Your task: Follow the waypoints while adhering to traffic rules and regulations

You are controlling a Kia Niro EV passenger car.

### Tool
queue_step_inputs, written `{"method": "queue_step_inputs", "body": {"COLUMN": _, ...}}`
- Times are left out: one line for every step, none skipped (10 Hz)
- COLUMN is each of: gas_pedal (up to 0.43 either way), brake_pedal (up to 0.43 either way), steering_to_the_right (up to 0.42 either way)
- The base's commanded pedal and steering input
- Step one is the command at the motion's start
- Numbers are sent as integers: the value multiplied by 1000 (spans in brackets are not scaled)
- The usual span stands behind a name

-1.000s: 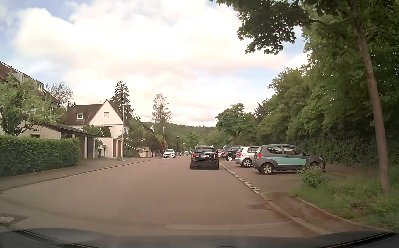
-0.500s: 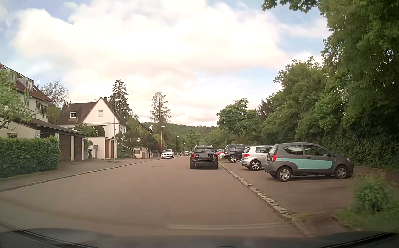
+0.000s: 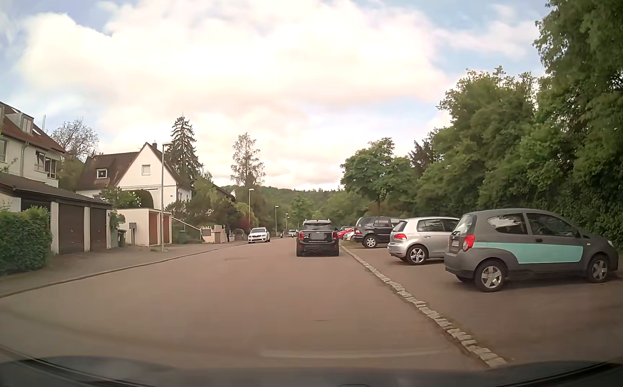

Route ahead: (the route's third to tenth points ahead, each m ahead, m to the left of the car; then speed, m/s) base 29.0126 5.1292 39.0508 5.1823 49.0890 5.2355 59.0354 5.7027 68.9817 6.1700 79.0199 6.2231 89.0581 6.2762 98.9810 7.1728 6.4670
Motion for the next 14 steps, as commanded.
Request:
{"method": "queue_step_inputs", "body": {"gas_pedal": 87, "brake_pedal": 0, "steering_to_the_right": -15}}
{"method": "queue_step_inputs", "body": {"gas_pedal": 87, "brake_pedal": 0, "steering_to_the_right": -12}}
{"method": "queue_step_inputs", "body": {"gas_pedal": 87, "brake_pedal": 0, "steering_to_the_right": -12}}
{"method": "queue_step_inputs", "body": {"gas_pedal": 87, "brake_pedal": 0, "steering_to_the_right": -18}}
{"method": "queue_step_inputs", "body": {"gas_pedal": 87, "brake_pedal": 0, "steering_to_the_right": -19}}
{"method": "queue_step_inputs", "body": {"gas_pedal": 87, "brake_pedal": 0, "steering_to_the_right": -13}}
{"method": "queue_step_inputs", "body": {"gas_pedal": 87, "brake_pedal": 0, "steering_to_the_right": -6}}
{"method": "queue_step_inputs", "body": {"gas_pedal": 87, "brake_pedal": 0, "steering_to_the_right": -7}}
{"method": "queue_step_inputs", "body": {"gas_pedal": 87, "brake_pedal": 0, "steering_to_the_right": -13}}
{"method": "queue_step_inputs", "body": {"gas_pedal": 87, "brake_pedal": 0, "steering_to_the_right": -15}}
{"method": "queue_step_inputs", "body": {"gas_pedal": 87, "brake_pedal": 0, "steering_to_the_right": -12}}
{"method": "queue_step_inputs", "body": {"gas_pedal": 87, "brake_pedal": 0, "steering_to_the_right": -9}}
{"method": "queue_step_inputs", "body": {"gas_pedal": 87, "brake_pedal": 0, "steering_to_the_right": -8}}
{"method": "queue_step_inputs", "body": {"gas_pedal": 87, "brake_pedal": 0, "steering_to_the_right": -7}}
